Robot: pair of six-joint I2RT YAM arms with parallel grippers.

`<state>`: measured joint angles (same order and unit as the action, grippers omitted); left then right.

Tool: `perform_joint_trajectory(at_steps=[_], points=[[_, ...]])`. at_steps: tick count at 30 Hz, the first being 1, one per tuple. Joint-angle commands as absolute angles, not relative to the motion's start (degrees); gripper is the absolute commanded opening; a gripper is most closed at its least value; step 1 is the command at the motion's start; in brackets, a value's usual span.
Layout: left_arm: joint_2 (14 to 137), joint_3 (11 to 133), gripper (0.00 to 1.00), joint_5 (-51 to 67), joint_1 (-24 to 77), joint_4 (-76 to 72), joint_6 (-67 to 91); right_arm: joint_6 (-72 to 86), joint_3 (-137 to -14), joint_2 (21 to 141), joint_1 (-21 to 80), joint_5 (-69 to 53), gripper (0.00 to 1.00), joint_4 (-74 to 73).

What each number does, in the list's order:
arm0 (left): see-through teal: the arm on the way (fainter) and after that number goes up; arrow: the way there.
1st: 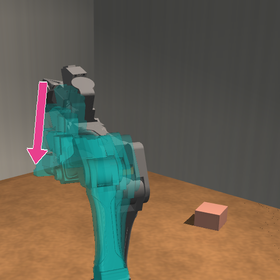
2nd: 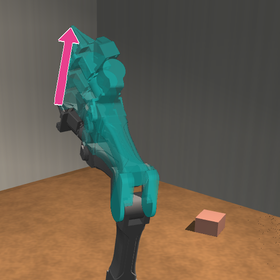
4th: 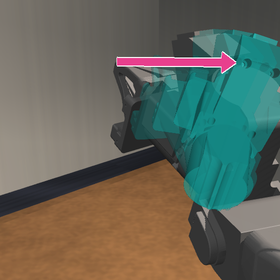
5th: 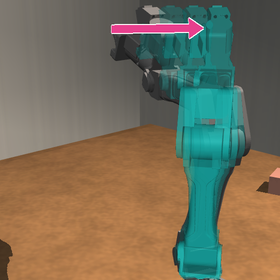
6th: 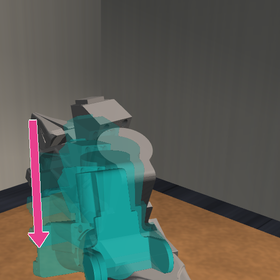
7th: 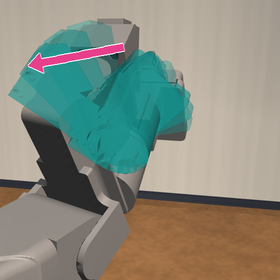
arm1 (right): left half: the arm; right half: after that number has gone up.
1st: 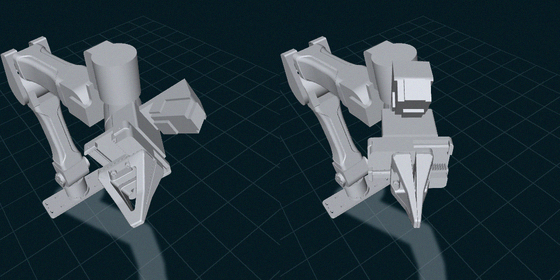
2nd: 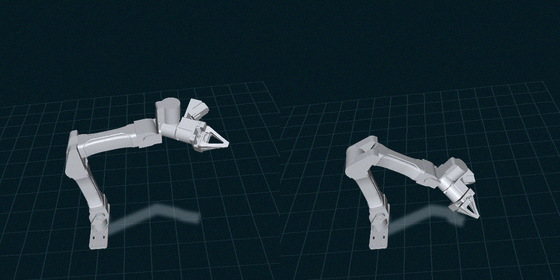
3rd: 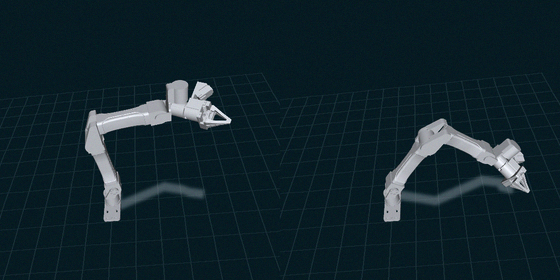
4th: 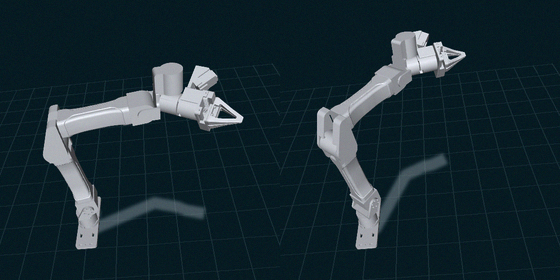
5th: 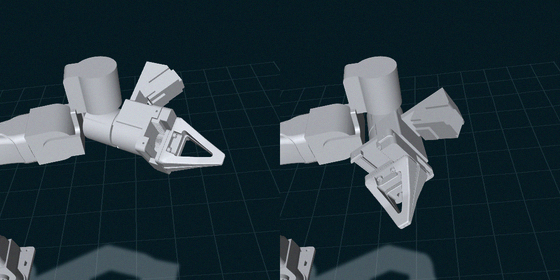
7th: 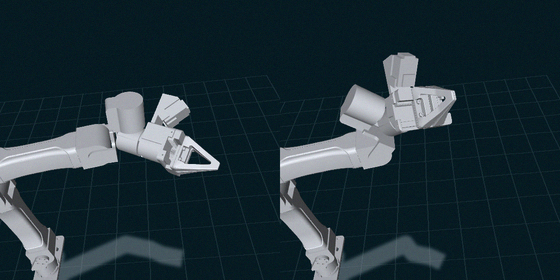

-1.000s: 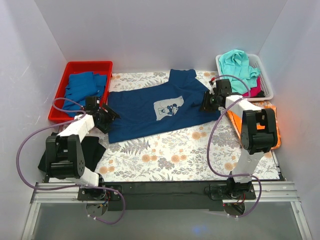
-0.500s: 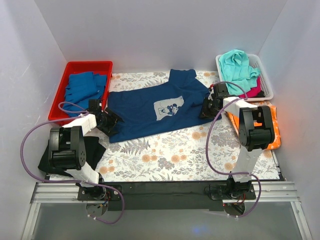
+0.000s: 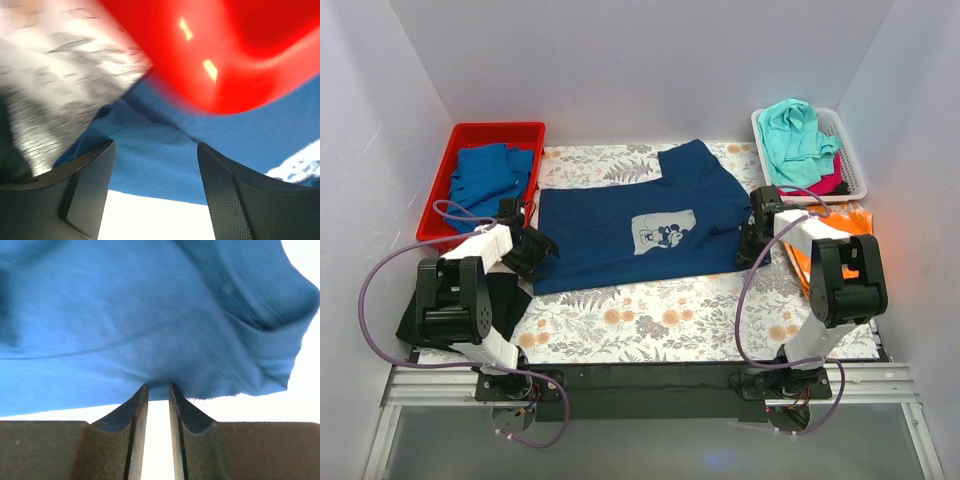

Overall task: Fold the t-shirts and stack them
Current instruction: Fold the flattened tshirt in 1/3 of the way

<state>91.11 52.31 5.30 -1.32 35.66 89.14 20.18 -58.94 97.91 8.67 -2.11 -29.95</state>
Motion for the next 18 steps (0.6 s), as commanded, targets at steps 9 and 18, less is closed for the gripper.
perform_joint_trajectory(at_steps=[9,18], points=[[86.1,51.4,0.65,-3.9,-5.1,45.6,85.0,23.7,-50.4,84.5,8.8,3.4,0.27,-40.2],[82.3,56.8,0.65,2.8,-5.1,39.7,81.3,20.6,-60.6,86.5,10.8,2.6,0.28,-37.4]])
